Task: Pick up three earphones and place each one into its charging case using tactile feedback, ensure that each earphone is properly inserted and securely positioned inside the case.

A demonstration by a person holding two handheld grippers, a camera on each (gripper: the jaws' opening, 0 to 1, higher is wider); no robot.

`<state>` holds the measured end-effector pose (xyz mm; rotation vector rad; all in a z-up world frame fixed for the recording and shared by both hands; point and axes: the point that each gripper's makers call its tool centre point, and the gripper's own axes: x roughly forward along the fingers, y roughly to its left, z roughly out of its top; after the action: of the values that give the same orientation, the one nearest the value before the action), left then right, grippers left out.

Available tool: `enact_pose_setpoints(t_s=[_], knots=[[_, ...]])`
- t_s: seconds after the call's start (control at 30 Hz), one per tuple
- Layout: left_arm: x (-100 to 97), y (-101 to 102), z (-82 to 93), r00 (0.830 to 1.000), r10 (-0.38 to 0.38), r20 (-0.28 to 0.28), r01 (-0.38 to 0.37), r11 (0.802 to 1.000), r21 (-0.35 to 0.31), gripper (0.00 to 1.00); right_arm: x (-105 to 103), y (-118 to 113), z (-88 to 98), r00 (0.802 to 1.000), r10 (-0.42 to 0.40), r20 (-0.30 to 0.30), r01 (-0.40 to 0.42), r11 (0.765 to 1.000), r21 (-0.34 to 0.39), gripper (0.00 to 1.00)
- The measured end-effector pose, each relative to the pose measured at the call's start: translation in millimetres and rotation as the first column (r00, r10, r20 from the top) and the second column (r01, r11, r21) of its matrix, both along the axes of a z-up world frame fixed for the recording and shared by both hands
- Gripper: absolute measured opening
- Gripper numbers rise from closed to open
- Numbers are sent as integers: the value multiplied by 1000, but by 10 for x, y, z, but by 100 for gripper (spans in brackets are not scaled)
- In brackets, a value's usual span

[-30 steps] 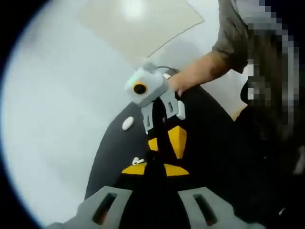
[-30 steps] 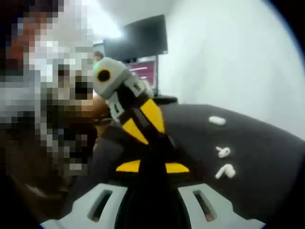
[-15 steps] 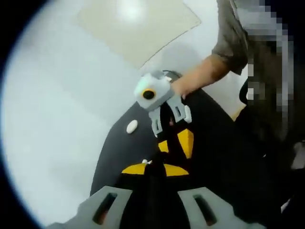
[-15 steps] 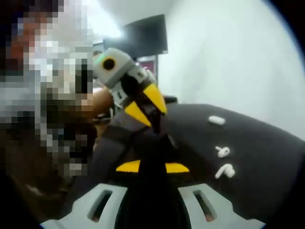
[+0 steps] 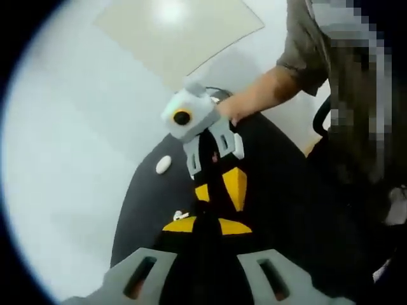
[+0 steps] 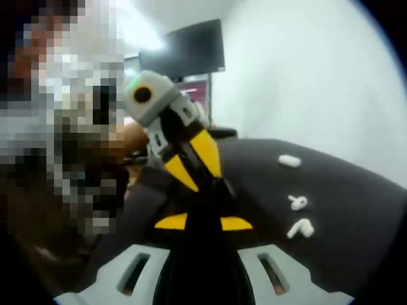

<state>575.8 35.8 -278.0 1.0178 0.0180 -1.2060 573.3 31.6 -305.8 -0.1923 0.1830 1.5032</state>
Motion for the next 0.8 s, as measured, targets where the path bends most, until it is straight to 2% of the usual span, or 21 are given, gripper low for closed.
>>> enact_pose_setpoints(t_s=[0.07, 0.23, 0.37, 0.4, 0.43, 0.47, 0.5, 0.6, 0.63, 0.73, 0.8], knots=[[5, -3, 7, 1000, -3, -1, 3, 1000, -1, 9, -4, 1, -2, 1000, 1, 0, -1, 1000, -1, 18], [-41, -41, 83, 996, -18, -83, 11, 997, -77, 17, -13, 1, 1, 1000, 1, 3, -1, 1000, -2, 18], [-15, -2, 87, 998, -10, -57, 6, 998, -70, 17, -23, -4, 6, 1000, 1, 2, -1, 1000, -2, 18], [-9, 19, 93, 998, -6, -69, 1, 997, -83, 18, -26, -5, 7, 1000, 1, 3, -1, 1000, -2, 18], [-19, 32, 98, 994, -5, -107, -7, 993, -117, 19, -24, -6, 7, 1000, 1, 2, -1, 1000, -2, 18], [-28, 55, 96, 987, -10, -158, -14, 988, -151, 21, -25, -8, 8, 1000, 1, 2, -1, 1000, -2, 18], [-31, 100, 72, 966, -10, -259, -43, 979, -199, 25, -23, -9, 8, 1000, 1, 2, -1, 1000, -2, 18], [3, 189, 21, 916, -30, -401, -90, 956, -278, 30, -21, -11, 9, 1000, 1, 6, -1, 1000, -2, 18], [34, 218, -2, 900, -33, -435, -112, 947, -302, 30, -20, -10, 9, 1000, 2, 7, -2, 1000, -2, 18], [134, 264, -69, 881, -35, -473, -147, 928, -342, 29, -19, -10, 9, 1000, 3, 6, -3, 1000, -1, 18], [170, 250, -161, 873, -34, -487, -146, 934, -327, 29, -16, -11, 8, 1000, 3, 3, -3, 1000, -1, 18]])
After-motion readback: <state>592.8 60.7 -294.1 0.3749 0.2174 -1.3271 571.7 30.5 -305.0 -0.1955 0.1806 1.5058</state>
